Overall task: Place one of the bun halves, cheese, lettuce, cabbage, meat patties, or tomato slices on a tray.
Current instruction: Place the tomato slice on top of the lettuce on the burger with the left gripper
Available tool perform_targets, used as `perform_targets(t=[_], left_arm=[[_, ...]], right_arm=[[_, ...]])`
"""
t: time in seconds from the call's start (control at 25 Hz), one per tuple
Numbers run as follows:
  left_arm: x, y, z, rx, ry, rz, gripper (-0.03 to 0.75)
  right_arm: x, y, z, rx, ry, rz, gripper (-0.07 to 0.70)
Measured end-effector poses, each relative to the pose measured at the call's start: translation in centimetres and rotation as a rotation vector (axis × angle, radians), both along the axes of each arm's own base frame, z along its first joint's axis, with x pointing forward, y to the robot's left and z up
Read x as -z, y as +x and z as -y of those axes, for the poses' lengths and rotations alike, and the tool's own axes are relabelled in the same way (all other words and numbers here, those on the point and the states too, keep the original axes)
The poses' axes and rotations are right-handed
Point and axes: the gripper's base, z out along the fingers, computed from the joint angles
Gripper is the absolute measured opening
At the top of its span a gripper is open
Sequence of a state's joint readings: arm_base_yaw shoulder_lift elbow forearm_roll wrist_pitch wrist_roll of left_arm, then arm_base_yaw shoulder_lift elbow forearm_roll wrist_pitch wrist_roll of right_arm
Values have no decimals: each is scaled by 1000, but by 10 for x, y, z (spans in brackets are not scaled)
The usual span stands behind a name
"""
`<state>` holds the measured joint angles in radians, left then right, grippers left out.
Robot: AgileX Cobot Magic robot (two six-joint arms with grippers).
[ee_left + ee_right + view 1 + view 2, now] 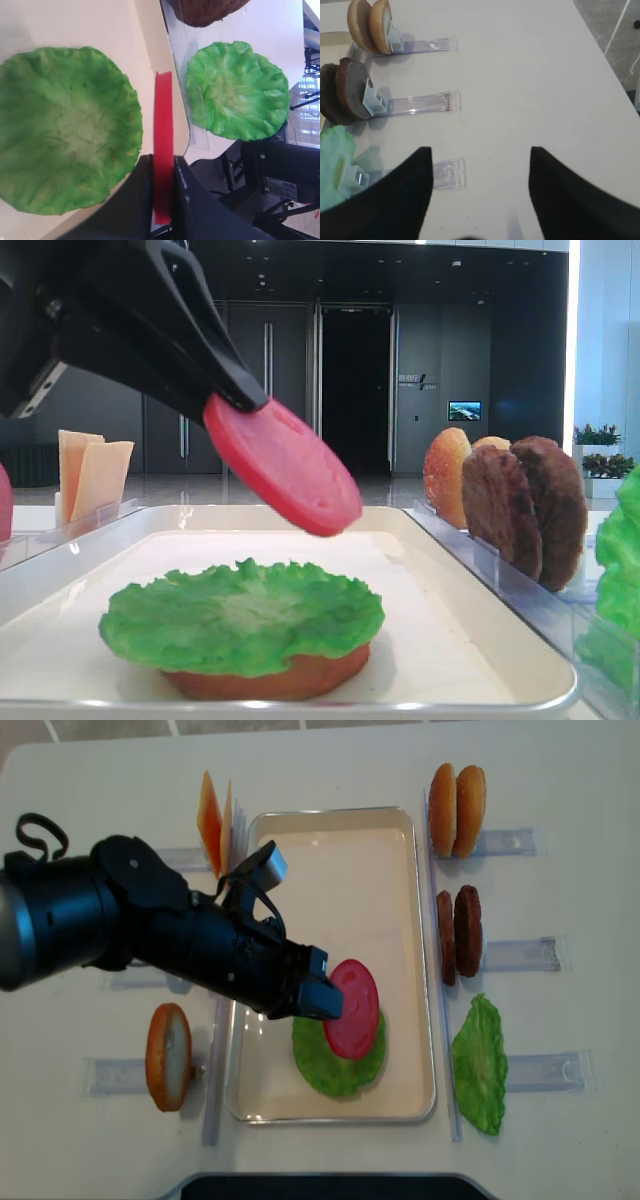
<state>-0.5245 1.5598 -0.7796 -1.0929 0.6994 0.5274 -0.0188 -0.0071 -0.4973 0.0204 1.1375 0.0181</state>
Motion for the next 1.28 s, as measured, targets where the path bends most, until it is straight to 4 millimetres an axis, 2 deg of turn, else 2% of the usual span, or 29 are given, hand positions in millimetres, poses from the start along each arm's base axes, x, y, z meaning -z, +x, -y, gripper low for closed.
perform_targets(t=[0.4,1.28], left_arm=[[16,3,2,14,22,-47,57],[25,6,3,7,46,-58,57]], right_arm=[[0,0,0,0,0,0,433],[0,0,0,0,0,0,433]])
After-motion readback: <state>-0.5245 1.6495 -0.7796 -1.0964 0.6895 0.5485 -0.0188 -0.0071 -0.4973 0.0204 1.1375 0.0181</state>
